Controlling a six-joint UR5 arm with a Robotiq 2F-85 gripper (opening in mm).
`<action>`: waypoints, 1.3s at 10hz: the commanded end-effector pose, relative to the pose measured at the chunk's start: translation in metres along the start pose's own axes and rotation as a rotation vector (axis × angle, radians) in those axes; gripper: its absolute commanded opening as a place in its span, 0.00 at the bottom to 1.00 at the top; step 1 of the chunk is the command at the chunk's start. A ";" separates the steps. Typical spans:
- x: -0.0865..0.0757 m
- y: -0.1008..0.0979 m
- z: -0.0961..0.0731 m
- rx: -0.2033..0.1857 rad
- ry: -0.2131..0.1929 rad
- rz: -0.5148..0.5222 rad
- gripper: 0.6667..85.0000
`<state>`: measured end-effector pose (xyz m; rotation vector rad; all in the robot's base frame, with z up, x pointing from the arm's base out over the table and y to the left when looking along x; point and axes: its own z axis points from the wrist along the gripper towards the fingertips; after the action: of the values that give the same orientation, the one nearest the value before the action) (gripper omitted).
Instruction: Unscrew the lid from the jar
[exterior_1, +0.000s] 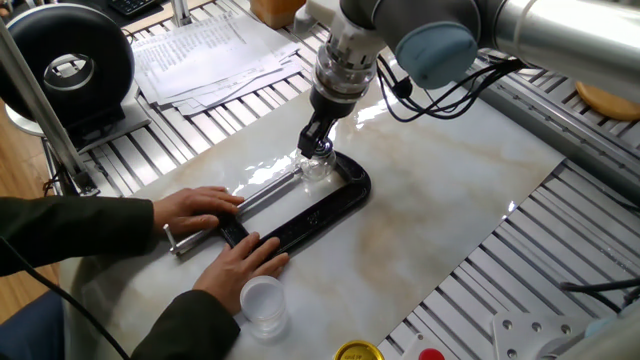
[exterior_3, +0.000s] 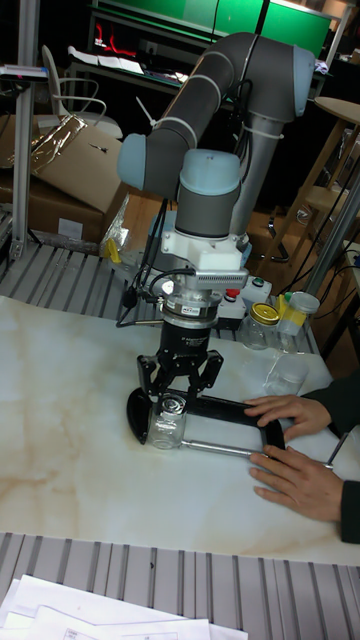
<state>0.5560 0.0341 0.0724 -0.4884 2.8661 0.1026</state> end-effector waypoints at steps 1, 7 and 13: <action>-0.002 0.004 -0.003 0.002 0.014 0.022 0.48; 0.007 -0.006 0.001 0.011 0.046 0.003 0.11; 0.002 0.001 0.006 0.017 0.074 -0.161 0.01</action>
<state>0.5510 0.0322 0.0684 -0.6421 2.9071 0.0397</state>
